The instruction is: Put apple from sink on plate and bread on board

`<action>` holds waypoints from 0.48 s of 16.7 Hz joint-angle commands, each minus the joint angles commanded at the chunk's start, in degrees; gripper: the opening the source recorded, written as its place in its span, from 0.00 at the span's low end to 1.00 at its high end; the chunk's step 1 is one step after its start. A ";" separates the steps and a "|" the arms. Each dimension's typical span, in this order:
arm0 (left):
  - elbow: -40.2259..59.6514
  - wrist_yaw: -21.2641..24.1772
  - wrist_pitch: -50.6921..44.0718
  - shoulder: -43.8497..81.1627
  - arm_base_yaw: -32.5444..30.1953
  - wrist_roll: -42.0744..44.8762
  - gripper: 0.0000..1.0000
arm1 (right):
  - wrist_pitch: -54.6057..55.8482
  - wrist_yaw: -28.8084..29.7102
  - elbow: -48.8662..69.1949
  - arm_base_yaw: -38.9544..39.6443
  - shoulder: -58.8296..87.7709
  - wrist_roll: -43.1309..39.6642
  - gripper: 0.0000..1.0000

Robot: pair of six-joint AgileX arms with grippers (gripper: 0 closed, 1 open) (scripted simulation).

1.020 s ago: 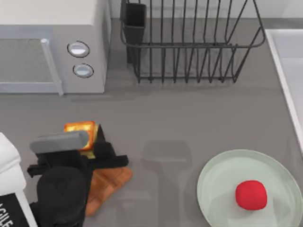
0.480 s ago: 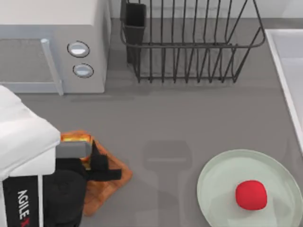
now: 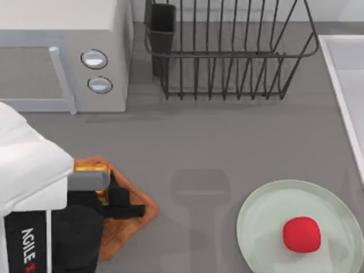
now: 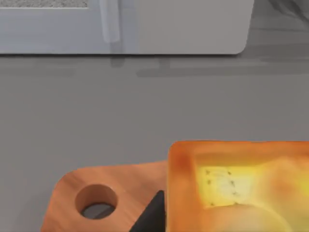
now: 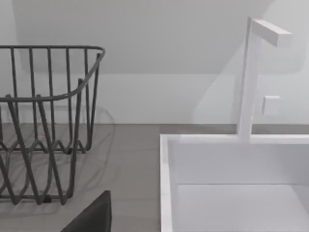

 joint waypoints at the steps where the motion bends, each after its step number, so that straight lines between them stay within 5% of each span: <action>1: 0.00 0.00 0.00 0.00 0.00 0.00 0.30 | 0.00 0.00 0.00 0.00 0.00 0.00 1.00; 8: 0.00 0.00 0.00 0.00 0.00 0.00 0.83 | 0.00 0.00 0.00 0.00 0.00 0.00 1.00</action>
